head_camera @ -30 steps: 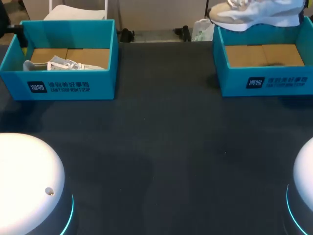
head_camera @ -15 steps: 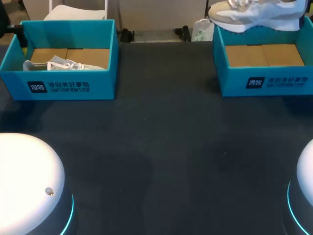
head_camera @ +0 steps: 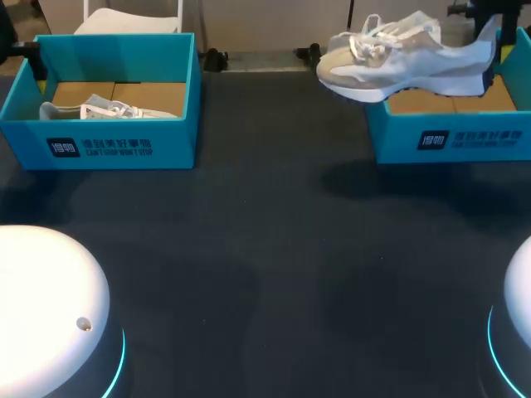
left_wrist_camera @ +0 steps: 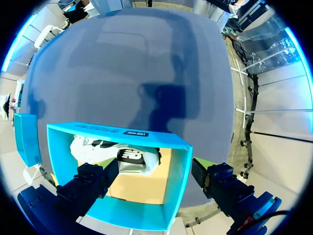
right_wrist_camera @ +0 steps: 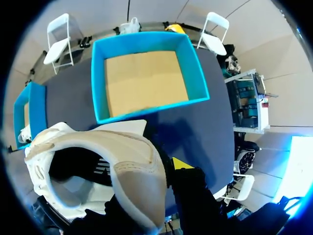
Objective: Take the shoe out of the shoebox, open the shoe tongue, remove and reinsert the insole, then place the shoe into the shoebox
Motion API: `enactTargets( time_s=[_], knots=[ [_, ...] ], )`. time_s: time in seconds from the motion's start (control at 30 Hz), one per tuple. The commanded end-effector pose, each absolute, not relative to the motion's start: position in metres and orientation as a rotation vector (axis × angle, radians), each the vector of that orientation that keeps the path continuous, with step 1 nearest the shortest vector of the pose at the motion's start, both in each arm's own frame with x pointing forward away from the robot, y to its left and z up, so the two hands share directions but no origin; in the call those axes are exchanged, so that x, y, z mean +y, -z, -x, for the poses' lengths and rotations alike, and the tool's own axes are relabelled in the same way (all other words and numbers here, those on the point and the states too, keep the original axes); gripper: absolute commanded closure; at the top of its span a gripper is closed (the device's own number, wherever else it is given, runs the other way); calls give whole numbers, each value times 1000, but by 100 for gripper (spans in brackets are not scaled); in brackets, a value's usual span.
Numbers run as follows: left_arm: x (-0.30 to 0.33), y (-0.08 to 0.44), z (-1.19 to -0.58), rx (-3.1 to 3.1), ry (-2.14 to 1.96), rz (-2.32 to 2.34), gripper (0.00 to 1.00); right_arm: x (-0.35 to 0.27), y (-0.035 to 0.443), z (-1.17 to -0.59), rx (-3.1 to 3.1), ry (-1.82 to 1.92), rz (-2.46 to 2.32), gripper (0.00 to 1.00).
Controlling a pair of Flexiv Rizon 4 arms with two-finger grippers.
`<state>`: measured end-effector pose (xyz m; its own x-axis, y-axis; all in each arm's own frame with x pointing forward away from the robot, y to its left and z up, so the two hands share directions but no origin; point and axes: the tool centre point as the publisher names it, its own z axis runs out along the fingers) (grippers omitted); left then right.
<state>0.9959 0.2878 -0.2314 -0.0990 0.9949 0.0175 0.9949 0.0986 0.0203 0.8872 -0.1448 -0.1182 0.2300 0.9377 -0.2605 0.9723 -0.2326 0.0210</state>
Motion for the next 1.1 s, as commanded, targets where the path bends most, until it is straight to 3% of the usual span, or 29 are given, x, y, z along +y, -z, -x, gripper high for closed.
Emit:
enactTargets(
  time_s=[0.03,0.3,0.8,1.1],
  knots=[
    [288,231,-994,2327,-49,-2108,0,-148,117,-879,1797,179,-2258,100],
    [288,231,-994,2327,-49,-2108,0,-132,119,-876,1813,137,-2232,100],
    [288,231,-994,2327,-49,-2108,0,-41,152,-776,1825,115,-2239,100],
    [288,231,-994,2327,-49,-2108,0,-41,152,-776,1825,115,-2239,100]
  ],
)
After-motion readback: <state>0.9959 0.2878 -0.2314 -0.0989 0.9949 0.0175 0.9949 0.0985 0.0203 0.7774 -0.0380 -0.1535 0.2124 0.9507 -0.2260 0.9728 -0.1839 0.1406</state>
